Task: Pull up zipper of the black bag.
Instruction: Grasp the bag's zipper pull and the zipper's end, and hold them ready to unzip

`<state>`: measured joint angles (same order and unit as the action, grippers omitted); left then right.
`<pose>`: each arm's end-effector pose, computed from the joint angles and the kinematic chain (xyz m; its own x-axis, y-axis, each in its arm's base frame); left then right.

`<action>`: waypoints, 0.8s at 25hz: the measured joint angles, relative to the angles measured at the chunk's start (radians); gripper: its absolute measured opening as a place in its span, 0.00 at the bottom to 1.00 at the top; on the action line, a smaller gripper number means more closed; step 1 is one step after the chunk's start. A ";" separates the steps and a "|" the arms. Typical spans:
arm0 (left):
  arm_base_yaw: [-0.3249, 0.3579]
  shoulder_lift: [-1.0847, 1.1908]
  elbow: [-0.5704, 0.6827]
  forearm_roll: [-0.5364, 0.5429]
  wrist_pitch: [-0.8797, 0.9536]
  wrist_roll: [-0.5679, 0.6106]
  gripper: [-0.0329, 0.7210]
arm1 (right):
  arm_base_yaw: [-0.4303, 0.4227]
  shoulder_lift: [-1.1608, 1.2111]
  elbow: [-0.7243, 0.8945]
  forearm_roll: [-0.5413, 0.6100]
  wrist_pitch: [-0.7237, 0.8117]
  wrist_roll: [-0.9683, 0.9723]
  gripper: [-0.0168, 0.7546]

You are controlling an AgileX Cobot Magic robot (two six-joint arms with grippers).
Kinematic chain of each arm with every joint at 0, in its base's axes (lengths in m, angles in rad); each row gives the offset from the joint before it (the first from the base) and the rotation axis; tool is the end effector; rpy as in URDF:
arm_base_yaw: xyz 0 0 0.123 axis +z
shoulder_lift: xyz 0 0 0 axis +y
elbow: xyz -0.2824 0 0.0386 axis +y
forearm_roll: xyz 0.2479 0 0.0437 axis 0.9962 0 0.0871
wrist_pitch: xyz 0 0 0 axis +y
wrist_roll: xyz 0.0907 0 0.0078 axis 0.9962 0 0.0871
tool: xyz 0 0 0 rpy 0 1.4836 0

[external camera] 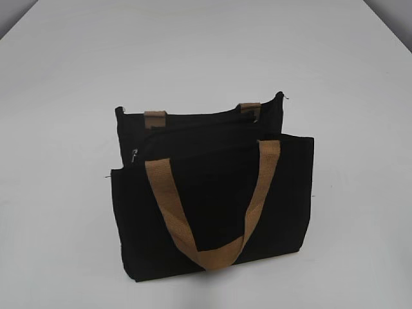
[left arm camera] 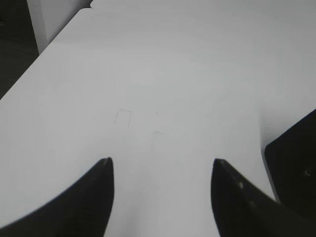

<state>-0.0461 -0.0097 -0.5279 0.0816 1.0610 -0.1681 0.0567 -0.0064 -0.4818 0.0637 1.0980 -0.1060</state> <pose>-0.0096 0.0069 0.2850 -0.4149 -0.1085 -0.9033 -0.0721 0.9937 -0.0862 -0.0058 0.0048 0.2692 -0.4880 -0.1046 -0.8665 -0.1436 0.9889 -0.0385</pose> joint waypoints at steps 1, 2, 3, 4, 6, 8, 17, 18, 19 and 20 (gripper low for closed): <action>0.000 0.000 0.000 0.000 0.000 0.000 0.66 | 0.000 0.000 0.000 0.000 0.000 0.000 0.61; 0.000 0.000 0.000 0.000 0.000 0.000 0.66 | 0.000 0.000 0.000 0.000 0.000 0.000 0.61; 0.000 0.000 0.000 0.000 0.000 0.000 0.66 | 0.000 0.000 0.000 0.000 0.000 0.000 0.61; 0.000 0.000 0.000 0.000 0.000 0.000 0.66 | 0.000 0.000 0.000 0.000 0.000 0.000 0.61; 0.000 0.000 0.000 0.000 0.000 0.000 0.66 | 0.000 0.000 0.000 0.000 0.000 0.000 0.61; 0.000 0.000 0.000 0.000 0.000 0.000 0.66 | 0.000 0.000 0.000 0.000 0.000 0.000 0.61; 0.000 0.000 0.000 0.000 0.000 0.000 0.66 | 0.000 0.000 0.000 0.000 0.000 0.000 0.61; 0.000 0.000 0.000 0.000 0.000 0.000 0.66 | 0.000 0.000 0.000 0.000 0.000 0.000 0.61; 0.000 0.000 0.000 0.000 0.000 0.000 0.66 | 0.000 0.000 0.000 0.000 0.000 0.000 0.61; 0.000 0.000 0.000 0.000 0.000 0.000 0.66 | 0.000 0.000 0.000 0.000 0.000 0.000 0.61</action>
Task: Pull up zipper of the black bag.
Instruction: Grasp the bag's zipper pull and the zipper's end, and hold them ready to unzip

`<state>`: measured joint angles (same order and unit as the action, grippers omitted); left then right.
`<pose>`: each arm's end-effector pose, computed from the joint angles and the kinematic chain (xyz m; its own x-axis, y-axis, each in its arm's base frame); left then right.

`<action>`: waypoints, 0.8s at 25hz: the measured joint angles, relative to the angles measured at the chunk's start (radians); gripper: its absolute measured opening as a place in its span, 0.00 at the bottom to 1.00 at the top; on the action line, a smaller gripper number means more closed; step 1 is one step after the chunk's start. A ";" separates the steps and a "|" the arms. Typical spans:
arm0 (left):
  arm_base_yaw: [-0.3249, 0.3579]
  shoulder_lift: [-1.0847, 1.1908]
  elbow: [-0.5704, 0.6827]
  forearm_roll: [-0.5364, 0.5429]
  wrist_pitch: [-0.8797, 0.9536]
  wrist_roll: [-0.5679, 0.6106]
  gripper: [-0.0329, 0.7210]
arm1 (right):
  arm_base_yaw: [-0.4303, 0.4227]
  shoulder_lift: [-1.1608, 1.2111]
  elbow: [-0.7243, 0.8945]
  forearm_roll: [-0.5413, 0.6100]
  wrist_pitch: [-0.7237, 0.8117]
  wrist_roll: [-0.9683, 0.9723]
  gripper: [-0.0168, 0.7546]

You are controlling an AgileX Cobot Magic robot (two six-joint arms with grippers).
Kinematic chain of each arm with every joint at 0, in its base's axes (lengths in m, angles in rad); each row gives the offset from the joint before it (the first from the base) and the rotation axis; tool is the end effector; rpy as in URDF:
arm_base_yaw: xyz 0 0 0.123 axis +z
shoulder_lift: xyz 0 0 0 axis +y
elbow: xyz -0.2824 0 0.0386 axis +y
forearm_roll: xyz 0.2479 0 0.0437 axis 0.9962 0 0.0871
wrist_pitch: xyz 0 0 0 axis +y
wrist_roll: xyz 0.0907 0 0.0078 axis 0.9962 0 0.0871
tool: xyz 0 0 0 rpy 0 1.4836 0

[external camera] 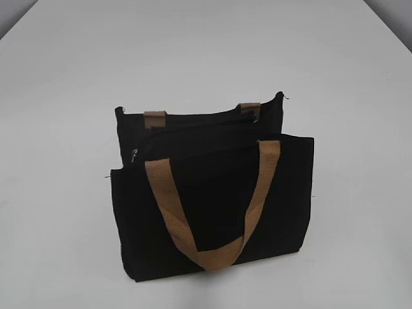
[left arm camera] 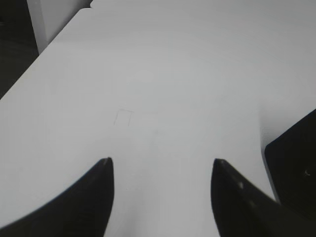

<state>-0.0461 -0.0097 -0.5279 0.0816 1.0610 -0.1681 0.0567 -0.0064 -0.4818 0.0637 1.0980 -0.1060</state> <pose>-0.0096 0.0069 0.2850 -0.4149 -0.1085 -0.9033 -0.0721 0.9937 -0.0862 -0.0058 0.0048 0.2692 -0.4880 -0.1046 -0.8665 -0.1436 0.9889 -0.0385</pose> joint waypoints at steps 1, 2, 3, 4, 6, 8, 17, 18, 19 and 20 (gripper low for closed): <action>0.000 0.000 0.000 0.000 0.000 0.000 0.66 | 0.000 0.000 0.000 0.000 0.000 0.000 0.61; 0.000 0.000 0.000 0.000 0.000 0.000 0.66 | 0.000 0.000 0.000 0.000 0.000 0.000 0.61; 0.000 0.000 0.000 0.000 0.000 0.000 0.66 | 0.000 0.000 0.000 0.000 0.000 0.000 0.61; 0.000 0.000 0.000 0.000 0.000 0.000 0.66 | 0.000 0.000 0.000 0.000 0.000 0.000 0.61; 0.000 0.000 0.000 0.000 0.000 0.000 0.66 | 0.000 0.000 0.000 0.000 0.000 0.000 0.61; 0.000 0.000 0.000 0.000 0.000 0.000 0.66 | 0.000 0.000 0.000 0.000 0.000 0.000 0.61; 0.000 0.071 -0.023 -0.076 -0.128 0.041 0.66 | 0.000 0.025 -0.001 -0.001 -0.001 0.000 0.58; 0.000 0.099 -0.029 -0.102 -0.204 0.050 0.66 | 0.000 0.051 -0.002 -0.001 -0.002 0.000 0.56; 0.000 0.137 -0.032 -0.137 -0.263 0.055 0.66 | 0.000 0.077 -0.004 -0.001 -0.005 0.000 0.54; 0.000 0.183 -0.032 -0.177 -0.325 0.060 0.66 | 0.000 0.111 -0.007 -0.001 -0.010 0.000 0.51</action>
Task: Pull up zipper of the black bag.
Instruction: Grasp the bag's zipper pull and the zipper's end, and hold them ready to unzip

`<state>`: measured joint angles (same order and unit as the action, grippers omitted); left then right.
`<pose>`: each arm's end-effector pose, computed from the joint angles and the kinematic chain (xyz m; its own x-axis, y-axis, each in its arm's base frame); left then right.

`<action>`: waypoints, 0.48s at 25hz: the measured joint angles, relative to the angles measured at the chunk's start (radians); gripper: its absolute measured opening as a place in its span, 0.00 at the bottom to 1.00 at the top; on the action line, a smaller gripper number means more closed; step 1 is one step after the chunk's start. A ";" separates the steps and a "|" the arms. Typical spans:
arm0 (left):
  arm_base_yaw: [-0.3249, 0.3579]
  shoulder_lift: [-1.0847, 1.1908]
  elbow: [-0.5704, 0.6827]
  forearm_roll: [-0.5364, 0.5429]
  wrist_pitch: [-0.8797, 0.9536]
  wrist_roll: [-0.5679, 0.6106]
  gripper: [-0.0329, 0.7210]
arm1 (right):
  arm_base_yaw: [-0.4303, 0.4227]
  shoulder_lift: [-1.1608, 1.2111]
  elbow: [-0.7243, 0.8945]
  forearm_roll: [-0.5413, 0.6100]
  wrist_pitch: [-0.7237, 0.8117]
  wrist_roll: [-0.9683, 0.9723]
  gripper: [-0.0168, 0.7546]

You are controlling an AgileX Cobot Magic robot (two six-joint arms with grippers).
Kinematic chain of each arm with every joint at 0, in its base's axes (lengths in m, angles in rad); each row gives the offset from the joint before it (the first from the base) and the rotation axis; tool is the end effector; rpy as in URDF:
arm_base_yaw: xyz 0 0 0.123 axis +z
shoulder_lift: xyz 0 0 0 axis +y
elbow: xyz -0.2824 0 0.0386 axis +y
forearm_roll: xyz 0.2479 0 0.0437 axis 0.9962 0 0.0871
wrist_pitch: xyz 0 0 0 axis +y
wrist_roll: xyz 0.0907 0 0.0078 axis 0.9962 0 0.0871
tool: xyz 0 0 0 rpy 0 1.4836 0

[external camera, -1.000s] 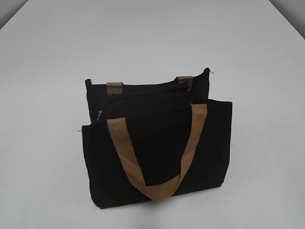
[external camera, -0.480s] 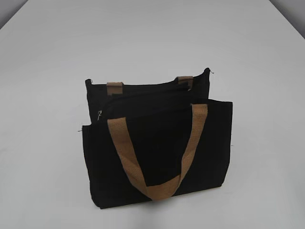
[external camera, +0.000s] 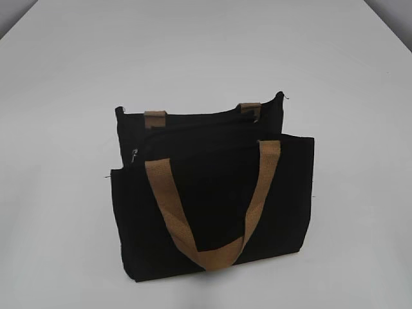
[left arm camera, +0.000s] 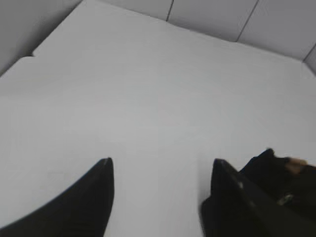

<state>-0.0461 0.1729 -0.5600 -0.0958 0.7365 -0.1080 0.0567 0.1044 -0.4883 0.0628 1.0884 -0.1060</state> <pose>0.0290 -0.0072 0.3202 -0.2719 -0.1654 -0.9480 0.0606 0.9802 -0.1884 0.0104 0.0057 0.2715 -0.5677 -0.1090 -0.8160 -0.1459 0.9888 -0.0306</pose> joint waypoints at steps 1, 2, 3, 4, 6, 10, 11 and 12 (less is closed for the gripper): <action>0.000 0.052 0.000 -0.039 -0.046 0.013 0.66 | 0.000 0.035 -0.003 0.000 -0.007 0.000 0.49; 0.000 0.101 0.000 -0.098 -0.086 0.046 0.66 | 0.000 0.066 -0.007 0.000 -0.021 0.000 0.47; 0.000 0.161 0.000 -0.172 -0.116 0.101 0.66 | 0.000 0.104 -0.011 0.000 -0.035 0.000 0.46; 0.000 0.223 0.000 -0.260 -0.148 0.163 0.66 | 0.000 0.143 -0.014 0.000 -0.062 0.000 0.44; 0.000 0.340 0.000 -0.442 -0.198 0.375 0.66 | 0.000 0.214 -0.015 0.006 -0.134 0.000 0.43; 0.000 0.598 0.000 -0.791 -0.231 0.812 0.66 | 0.000 0.328 -0.019 0.080 -0.311 0.000 0.42; 0.000 0.686 0.000 -0.858 -0.231 0.882 0.66 | 0.000 0.353 -0.020 0.106 -0.366 0.000 0.42; 0.000 0.751 0.000 -0.901 -0.226 0.951 0.66 | 0.000 0.378 -0.020 0.129 -0.421 0.000 0.42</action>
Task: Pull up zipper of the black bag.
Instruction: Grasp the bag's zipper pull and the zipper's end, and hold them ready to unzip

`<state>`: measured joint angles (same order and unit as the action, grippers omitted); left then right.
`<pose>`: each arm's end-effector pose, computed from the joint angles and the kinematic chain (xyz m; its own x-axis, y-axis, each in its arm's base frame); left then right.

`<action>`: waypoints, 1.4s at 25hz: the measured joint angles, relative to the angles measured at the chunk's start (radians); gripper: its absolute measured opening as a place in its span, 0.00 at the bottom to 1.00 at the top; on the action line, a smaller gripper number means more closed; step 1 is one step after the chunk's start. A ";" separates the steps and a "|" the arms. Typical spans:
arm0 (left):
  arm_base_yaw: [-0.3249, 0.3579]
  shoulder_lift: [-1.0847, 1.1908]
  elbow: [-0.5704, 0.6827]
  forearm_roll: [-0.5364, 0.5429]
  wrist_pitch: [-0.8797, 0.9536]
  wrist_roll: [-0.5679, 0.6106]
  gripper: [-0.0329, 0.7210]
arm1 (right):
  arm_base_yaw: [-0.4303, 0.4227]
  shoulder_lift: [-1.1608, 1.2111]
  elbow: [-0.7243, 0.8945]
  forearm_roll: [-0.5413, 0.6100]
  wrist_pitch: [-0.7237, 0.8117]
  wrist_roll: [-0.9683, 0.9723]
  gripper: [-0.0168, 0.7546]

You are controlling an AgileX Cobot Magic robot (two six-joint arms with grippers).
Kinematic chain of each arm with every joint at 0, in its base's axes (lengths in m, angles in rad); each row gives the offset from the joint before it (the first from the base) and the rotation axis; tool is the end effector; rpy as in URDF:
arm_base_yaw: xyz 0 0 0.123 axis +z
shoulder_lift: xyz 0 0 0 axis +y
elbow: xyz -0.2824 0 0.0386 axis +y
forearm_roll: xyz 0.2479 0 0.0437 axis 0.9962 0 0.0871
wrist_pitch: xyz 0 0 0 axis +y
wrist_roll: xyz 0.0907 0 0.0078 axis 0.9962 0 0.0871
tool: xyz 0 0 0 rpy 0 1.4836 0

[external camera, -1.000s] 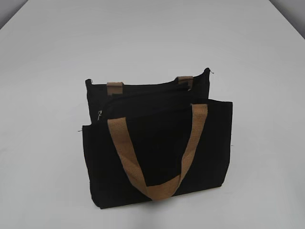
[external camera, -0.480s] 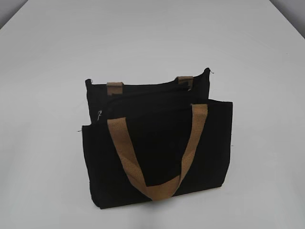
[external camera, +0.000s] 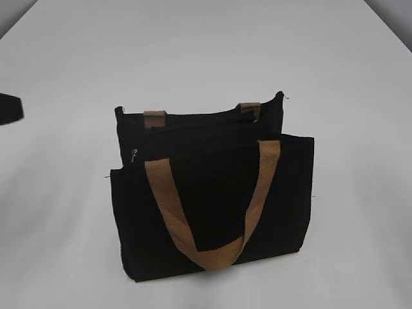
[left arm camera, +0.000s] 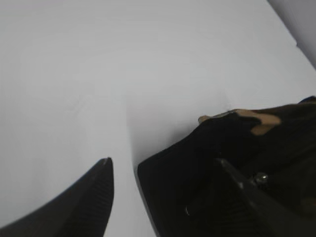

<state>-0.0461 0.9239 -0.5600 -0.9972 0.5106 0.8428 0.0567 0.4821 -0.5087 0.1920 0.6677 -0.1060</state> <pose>0.1756 -0.0456 0.2793 -0.5734 -0.0561 -0.8174 0.3364 0.8936 -0.2973 0.0908 0.0159 0.2914 -0.5241 0.0155 -0.8515 -0.1335 0.9860 0.1001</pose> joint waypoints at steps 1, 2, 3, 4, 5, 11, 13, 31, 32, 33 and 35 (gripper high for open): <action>0.000 0.049 0.000 -0.041 0.005 0.054 0.66 | 0.000 0.021 0.000 0.023 -0.043 0.000 0.42; 0.000 0.103 0.000 -0.076 0.017 0.090 0.66 | 0.000 0.047 -0.001 0.042 -0.092 0.000 0.42; 0.000 0.154 0.000 -0.107 0.032 0.125 0.66 | 0.000 0.075 -0.002 0.058 -0.134 0.000 0.42; 0.000 0.191 0.000 -0.132 0.048 0.153 0.66 | 0.000 0.099 -0.002 0.068 -0.171 0.000 0.42; -0.006 0.229 0.000 -0.160 0.056 0.177 0.66 | 0.000 0.130 -0.002 0.077 -0.197 0.000 0.42; -0.186 0.316 0.031 -0.197 -0.058 0.218 0.66 | 0.044 0.365 -0.078 0.090 -0.245 -0.139 0.42; -0.281 0.322 0.068 -0.211 -0.188 0.219 0.66 | 0.092 0.439 -0.125 0.090 -0.249 -0.206 0.42; -0.728 0.397 0.280 0.230 -0.966 -0.509 0.61 | 0.360 0.839 -0.425 0.093 -0.258 -0.395 0.42; -0.728 0.415 0.286 0.316 -0.987 -0.577 0.61 | 0.370 0.844 -0.429 0.093 -0.261 -0.402 0.42; -0.728 0.431 0.292 0.407 -1.012 -0.633 0.61 | 0.379 0.847 -0.431 0.093 -0.262 -0.406 0.42; -0.728 0.477 0.298 0.557 -1.051 -0.713 0.61 | 0.393 0.848 -0.431 0.093 -0.262 -0.410 0.42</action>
<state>-0.7742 1.4008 -0.2618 -0.4403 -0.5408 0.1301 0.4497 1.3299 -0.9396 0.2854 0.4053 -0.5163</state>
